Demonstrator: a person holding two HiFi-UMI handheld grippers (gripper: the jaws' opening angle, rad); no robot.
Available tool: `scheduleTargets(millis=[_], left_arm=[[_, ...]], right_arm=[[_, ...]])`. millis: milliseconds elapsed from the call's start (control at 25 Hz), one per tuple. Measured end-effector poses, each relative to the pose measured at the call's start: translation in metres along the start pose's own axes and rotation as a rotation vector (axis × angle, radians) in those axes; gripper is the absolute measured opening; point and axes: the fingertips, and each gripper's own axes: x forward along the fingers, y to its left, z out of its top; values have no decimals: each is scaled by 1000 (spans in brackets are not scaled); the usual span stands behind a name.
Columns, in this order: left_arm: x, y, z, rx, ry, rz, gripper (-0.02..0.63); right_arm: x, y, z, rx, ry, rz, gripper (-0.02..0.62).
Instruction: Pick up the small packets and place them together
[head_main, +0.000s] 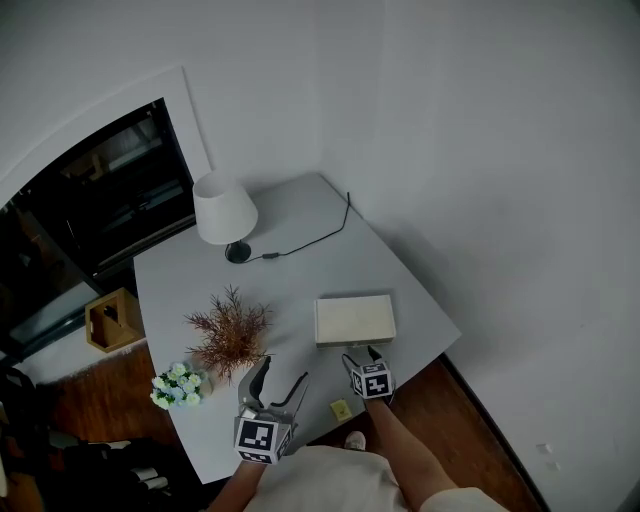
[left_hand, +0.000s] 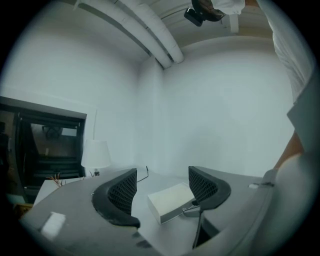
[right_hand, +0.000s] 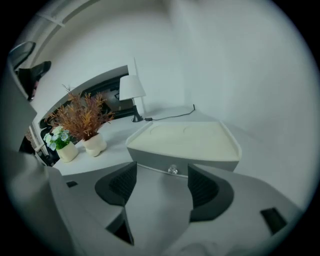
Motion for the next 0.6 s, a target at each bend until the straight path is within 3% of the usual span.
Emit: scheduleTargets(millis=[120, 160, 480, 520, 600], left_arm=[[-6, 7, -4, -7, 9, 28, 310], [-7, 9, -6, -9, 12, 34, 310], [-16, 23, -8, -29, 16, 75, 310], [-18, 25, -5, -26, 13, 77, 310], [-21, 28, 0, -14, 11, 83, 310]], right_arm=[[23, -8, -12, 22, 81, -27, 295], [27, -9, -16, 33, 105, -36, 213], [42, -15, -25, 88, 179, -99, 195], [44, -16, -25, 95, 175, -106, 126], [46, -19, -22, 128, 159, -109, 123]])
